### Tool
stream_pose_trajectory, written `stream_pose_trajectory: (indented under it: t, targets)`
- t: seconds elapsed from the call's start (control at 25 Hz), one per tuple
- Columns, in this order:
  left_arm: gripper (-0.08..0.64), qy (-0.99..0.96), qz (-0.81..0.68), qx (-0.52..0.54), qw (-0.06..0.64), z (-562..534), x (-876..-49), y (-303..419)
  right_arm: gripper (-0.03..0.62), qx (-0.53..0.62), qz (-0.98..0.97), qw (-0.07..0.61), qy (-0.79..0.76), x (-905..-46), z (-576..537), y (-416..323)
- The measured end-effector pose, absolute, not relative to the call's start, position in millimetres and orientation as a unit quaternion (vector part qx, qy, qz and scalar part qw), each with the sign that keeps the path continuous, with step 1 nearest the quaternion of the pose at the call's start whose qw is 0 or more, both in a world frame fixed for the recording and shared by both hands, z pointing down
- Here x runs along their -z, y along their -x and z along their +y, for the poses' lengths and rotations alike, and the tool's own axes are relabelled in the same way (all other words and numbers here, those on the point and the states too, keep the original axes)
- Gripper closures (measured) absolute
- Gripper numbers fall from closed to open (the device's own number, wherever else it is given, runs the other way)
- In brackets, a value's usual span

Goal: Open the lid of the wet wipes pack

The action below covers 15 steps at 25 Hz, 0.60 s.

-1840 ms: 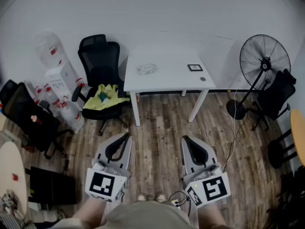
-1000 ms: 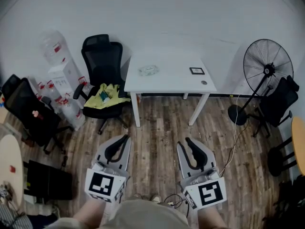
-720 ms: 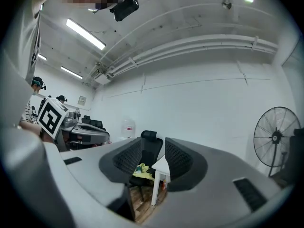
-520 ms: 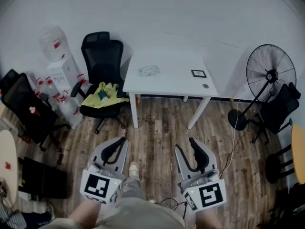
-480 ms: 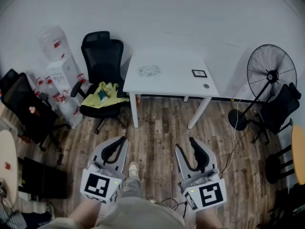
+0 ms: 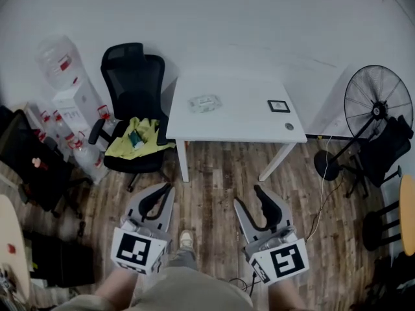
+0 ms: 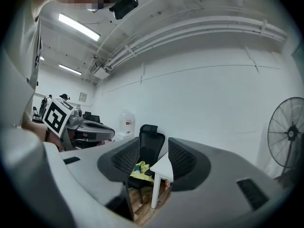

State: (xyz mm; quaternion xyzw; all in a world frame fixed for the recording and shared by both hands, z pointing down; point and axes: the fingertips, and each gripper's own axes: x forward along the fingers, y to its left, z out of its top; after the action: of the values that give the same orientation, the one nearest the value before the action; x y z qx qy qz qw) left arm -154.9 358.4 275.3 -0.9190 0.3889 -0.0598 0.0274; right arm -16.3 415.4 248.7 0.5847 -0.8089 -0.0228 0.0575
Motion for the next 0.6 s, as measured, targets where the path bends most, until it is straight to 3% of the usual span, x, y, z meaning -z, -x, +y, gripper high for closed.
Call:
stream_pose_trajectory:
  t: [0.6]
  targets:
    - [0.528, 0.932, 0.357, 0.058, 0.037, 180.4, -266.1, 159.3, 0.399, 0.015, -0.796, 0.081, -0.6, -249.5, 239.0, 29.8]
